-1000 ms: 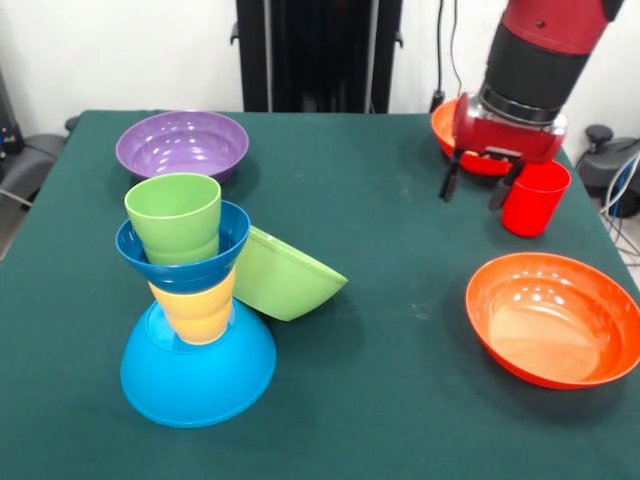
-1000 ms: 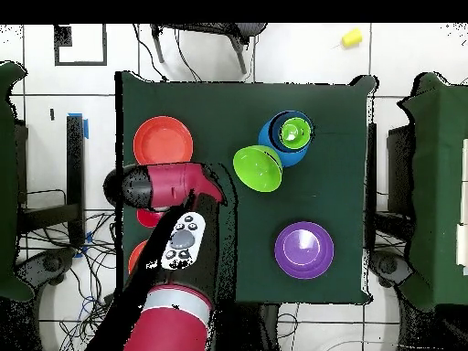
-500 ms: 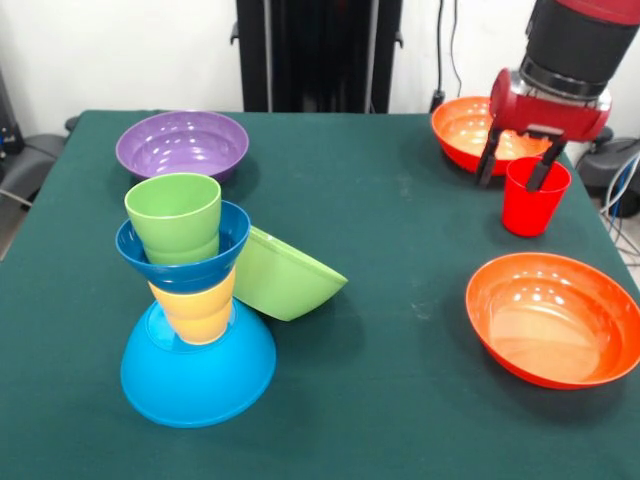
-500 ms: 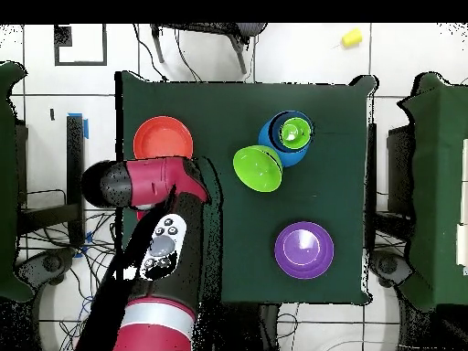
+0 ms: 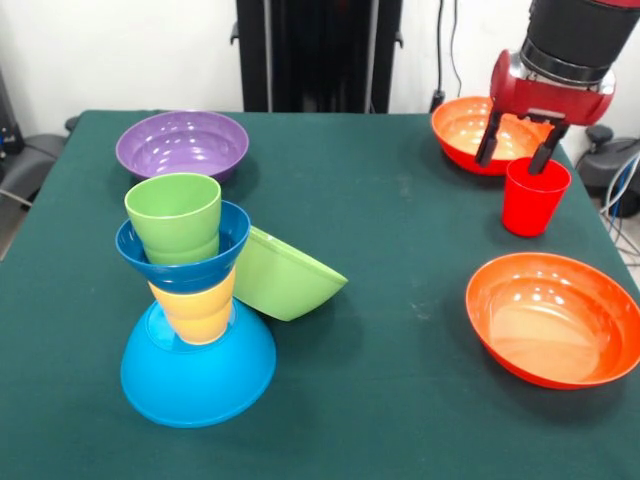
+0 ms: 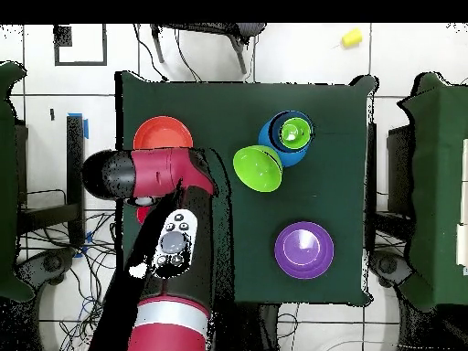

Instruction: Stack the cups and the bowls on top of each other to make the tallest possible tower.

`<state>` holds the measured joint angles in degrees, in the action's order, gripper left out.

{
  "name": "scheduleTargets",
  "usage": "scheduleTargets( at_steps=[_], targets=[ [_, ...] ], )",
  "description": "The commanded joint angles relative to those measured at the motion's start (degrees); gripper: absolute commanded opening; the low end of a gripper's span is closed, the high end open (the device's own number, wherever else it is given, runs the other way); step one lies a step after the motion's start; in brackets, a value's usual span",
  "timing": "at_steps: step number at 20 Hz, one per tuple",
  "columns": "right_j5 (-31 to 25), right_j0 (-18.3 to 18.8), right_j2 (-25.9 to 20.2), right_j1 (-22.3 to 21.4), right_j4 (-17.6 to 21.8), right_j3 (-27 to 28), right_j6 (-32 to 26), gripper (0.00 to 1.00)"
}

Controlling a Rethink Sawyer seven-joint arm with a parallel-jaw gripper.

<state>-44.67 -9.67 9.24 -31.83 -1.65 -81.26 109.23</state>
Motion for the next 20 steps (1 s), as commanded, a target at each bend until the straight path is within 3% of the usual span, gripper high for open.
scheduleTargets(
  at_steps=[1,5,12,16,20],
  targets=[
    [-5.17,4.16,-11.67,0.30,1.69,-1.94,-10.11,1.00],
    [-4.30,5.84,-14.58,1.78,3.47,-1.95,-12.02,1.00],
    [-4.70,6.34,-17.99,0.45,4.33,-3.96,-10.73,1.00],
    [-9.07,5.69,-17.49,2.90,5.51,-2.41,-9.04,1.00],
    [-10.97,6.67,-19.68,2.64,6.56,-3.37,-11.91,1.00]
  ],
)
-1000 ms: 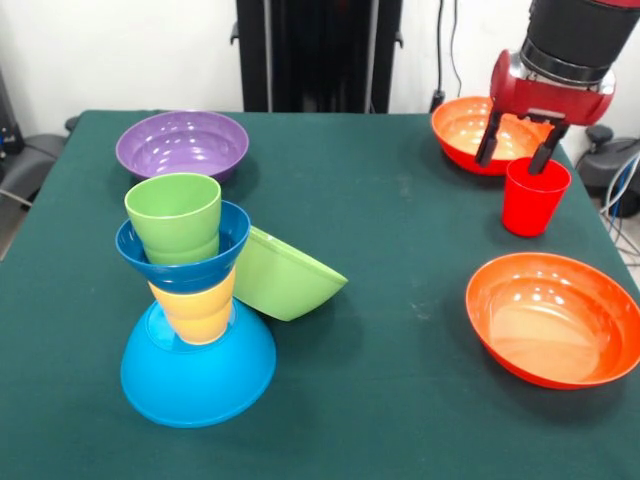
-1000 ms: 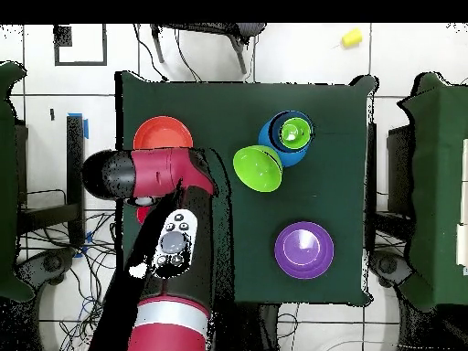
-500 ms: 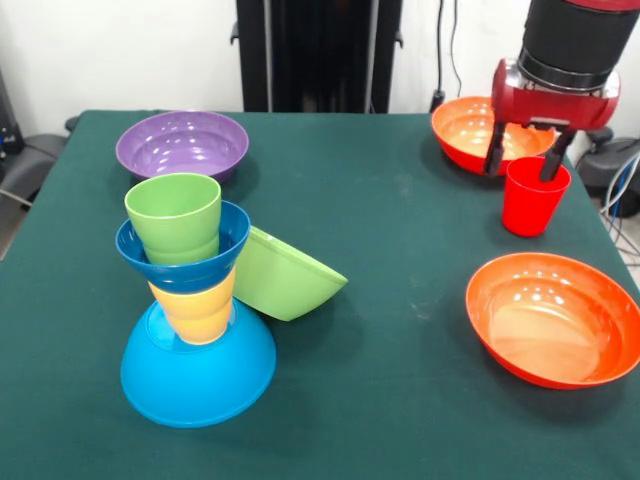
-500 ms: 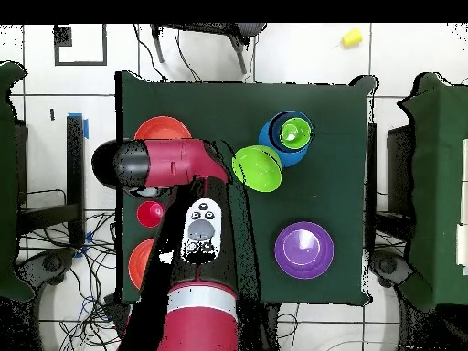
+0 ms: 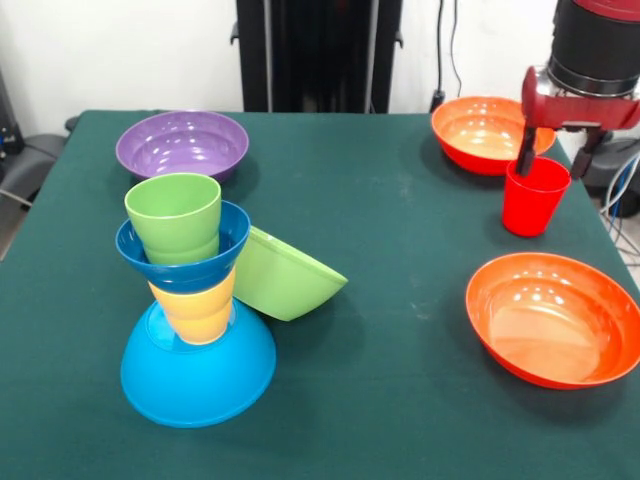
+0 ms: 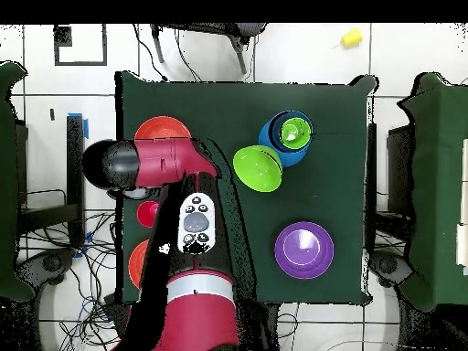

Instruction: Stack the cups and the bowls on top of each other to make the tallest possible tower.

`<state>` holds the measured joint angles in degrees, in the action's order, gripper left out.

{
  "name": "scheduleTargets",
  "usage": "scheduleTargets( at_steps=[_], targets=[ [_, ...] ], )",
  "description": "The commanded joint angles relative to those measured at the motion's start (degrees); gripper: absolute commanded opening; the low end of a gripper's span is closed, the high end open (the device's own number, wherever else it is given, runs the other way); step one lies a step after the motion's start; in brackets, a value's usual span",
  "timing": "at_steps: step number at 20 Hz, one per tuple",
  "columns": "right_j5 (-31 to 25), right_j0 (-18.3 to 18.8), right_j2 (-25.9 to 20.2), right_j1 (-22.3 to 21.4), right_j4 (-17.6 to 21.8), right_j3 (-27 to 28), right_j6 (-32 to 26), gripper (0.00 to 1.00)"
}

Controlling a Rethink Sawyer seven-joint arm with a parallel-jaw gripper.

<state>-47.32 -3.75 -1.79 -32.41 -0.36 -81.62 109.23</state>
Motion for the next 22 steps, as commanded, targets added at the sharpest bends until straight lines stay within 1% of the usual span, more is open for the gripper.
scheduleTargets(
  at_steps=[1,6,9,13,18,22],
  targets=[
    [-8.32,0.82,-8.76,3.18,5.82,-3.27,-11.95,1.00],
    [-8.66,1.77,-9.32,3.33,8.90,-5.00,-13.02,1.00],
    [-9.52,2.53,-9.84,2.22,10.07,-6.52,-13.15,1.00],
    [-9.49,2.90,-9.66,1.48,11.96,-6.99,-12.15,1.00],
    [-8.14,3.91,-9.56,1.34,14.66,-6.99,-11.48,1.00],
    [-4.29,4.97,-10.65,0.30,16.15,-8.10,-10.87,1.00]
  ],
)
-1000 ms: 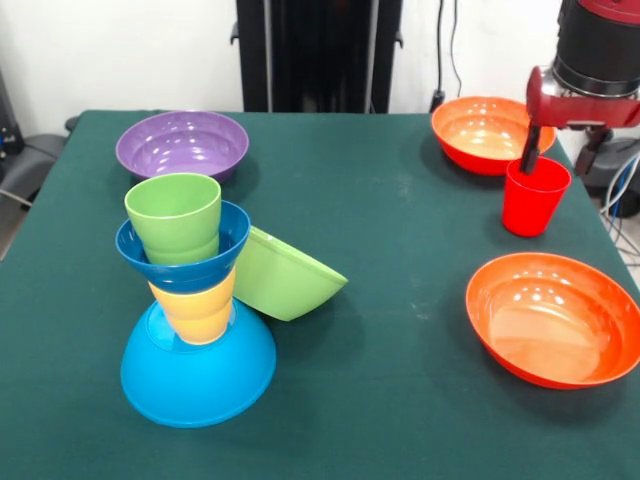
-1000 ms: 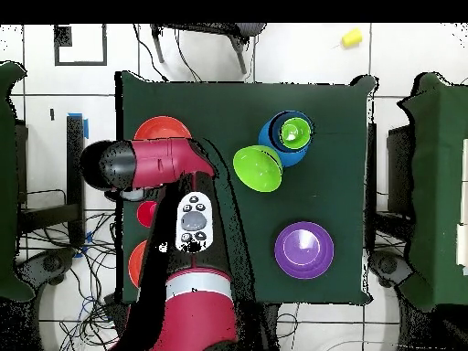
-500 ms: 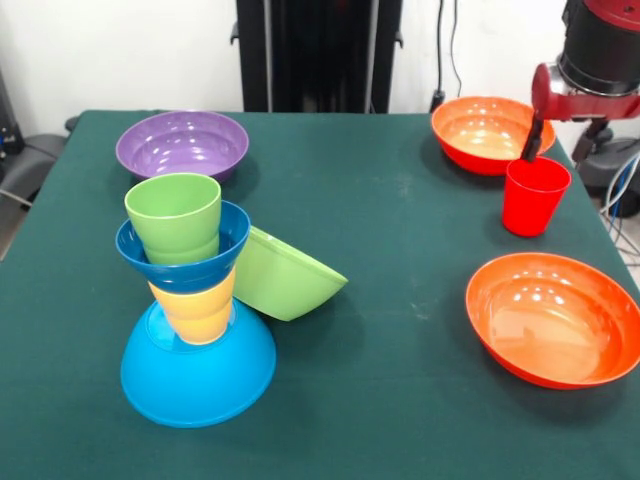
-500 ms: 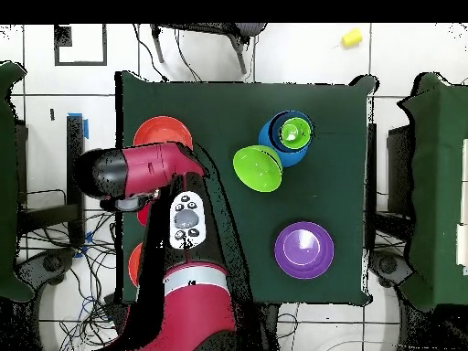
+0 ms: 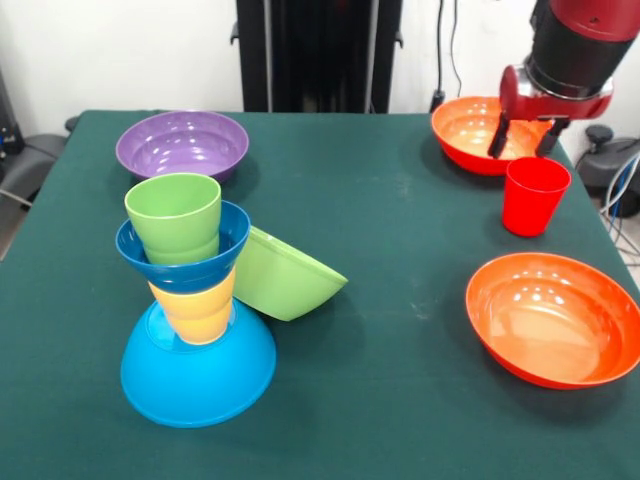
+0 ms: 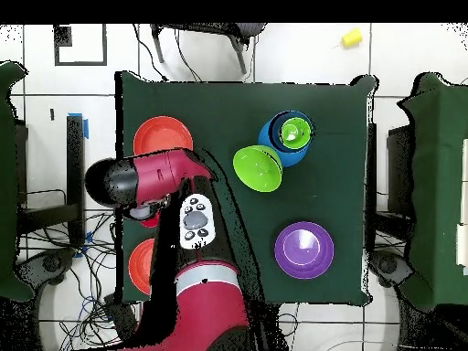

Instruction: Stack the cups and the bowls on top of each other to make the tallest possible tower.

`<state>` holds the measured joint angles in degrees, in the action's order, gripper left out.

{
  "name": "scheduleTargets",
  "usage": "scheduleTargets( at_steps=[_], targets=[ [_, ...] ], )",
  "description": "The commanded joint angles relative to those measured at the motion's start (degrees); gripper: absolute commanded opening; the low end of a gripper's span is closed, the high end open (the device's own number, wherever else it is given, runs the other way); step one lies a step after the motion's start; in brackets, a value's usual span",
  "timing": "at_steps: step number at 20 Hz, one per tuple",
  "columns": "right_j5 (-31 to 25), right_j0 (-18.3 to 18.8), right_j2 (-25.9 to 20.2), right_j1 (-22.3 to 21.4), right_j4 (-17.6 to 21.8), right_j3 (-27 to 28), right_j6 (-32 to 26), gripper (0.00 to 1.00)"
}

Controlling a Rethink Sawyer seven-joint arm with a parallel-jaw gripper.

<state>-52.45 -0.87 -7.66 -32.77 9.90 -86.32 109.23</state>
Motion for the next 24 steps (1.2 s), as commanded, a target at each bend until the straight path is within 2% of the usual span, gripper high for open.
scheduleTargets(
  at_steps=[1,10,13,17,24],
  targets=[
    [2.22,2.27,-5.04,0.68,6.24,-3.36,-10.41,1.00],
    [5.65,2.68,-6.53,1.70,8.56,-3.63,-8.13,1.00],
    [8.23,2.92,-6.97,2.78,8.62,-3.09,-6.40,1.00],
    [9.60,3.12,-7.82,2.66,8.00,-3.16,-5.83,1.00],
    [10.87,2.61,-8.20,5.03,8.01,-0.95,-4.84,1.00]
  ],
)
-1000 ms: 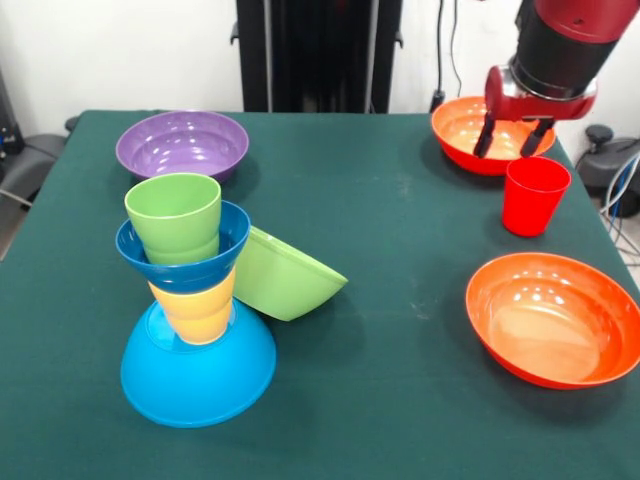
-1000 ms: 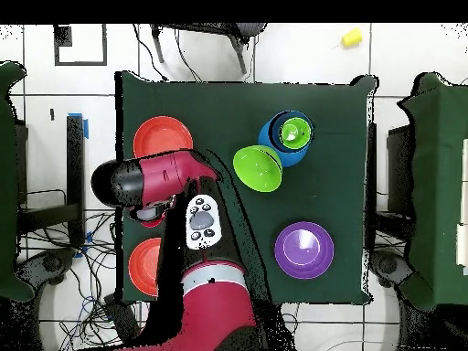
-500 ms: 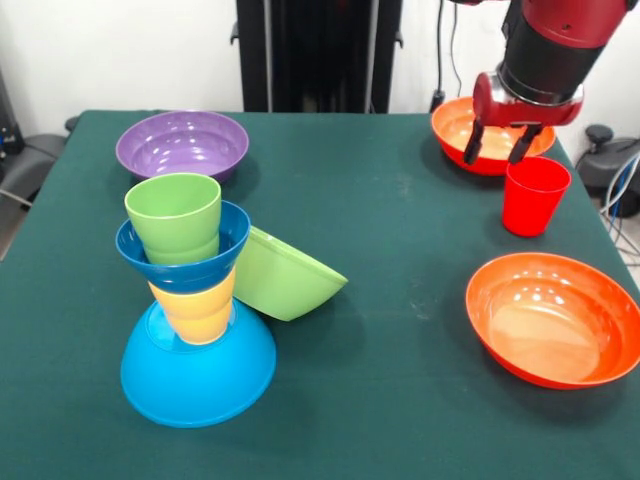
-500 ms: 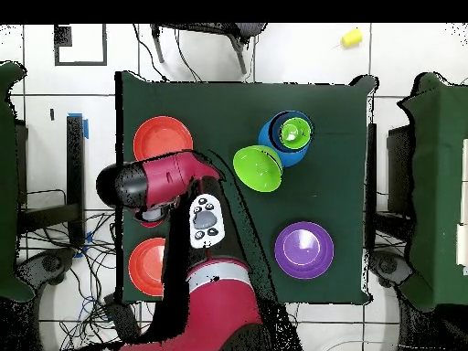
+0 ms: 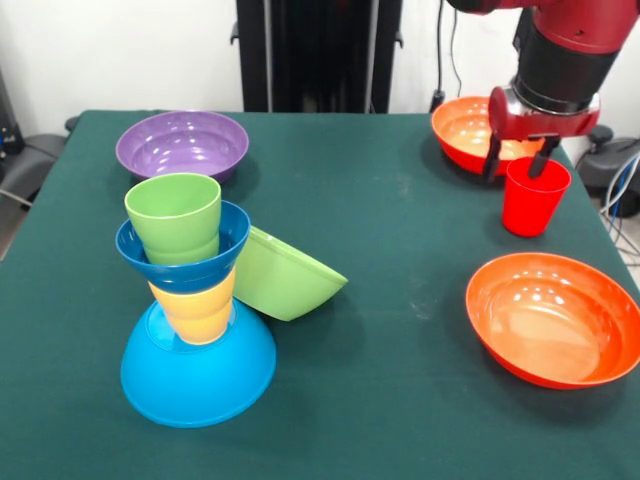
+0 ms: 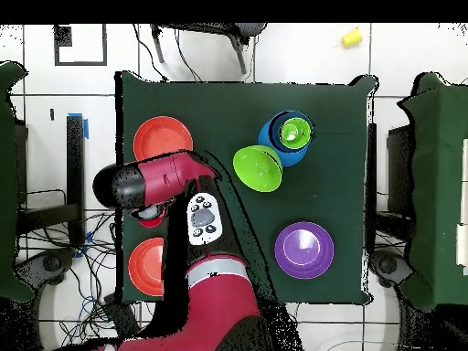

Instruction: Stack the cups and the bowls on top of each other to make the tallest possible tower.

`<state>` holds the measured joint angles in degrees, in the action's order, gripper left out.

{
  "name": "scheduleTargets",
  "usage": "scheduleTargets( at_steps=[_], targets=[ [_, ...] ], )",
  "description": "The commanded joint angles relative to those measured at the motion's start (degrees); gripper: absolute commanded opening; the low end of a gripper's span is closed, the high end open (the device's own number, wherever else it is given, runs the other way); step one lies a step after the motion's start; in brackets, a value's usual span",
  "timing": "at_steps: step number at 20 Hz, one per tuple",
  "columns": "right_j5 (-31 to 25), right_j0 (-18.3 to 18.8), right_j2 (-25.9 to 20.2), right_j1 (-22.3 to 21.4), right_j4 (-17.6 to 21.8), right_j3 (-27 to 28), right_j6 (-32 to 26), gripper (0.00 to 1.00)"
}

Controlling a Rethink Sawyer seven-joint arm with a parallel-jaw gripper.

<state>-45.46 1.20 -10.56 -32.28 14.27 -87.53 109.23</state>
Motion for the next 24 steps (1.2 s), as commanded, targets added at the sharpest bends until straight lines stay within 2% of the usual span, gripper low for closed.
scheduleTargets(
  at_steps=[1,7,11,15,24],
  targets=[
    [3.75,0.51,-5.27,4.69,3.70,0.40,-4.79,1.00],
    [1.91,0.73,-5.19,6.42,3.58,1.13,-4.66,1.00],
    [-1.26,0.44,-5.09,7.63,3.21,1.92,-4.98,1.00],
    [1.94,0.08,-4.83,7.85,4.41,-0.24,-4.64,1.00],
    [2.37,-0.67,-4.86,7.34,4.07,-1.18,-3.59,1.00]
  ],
)
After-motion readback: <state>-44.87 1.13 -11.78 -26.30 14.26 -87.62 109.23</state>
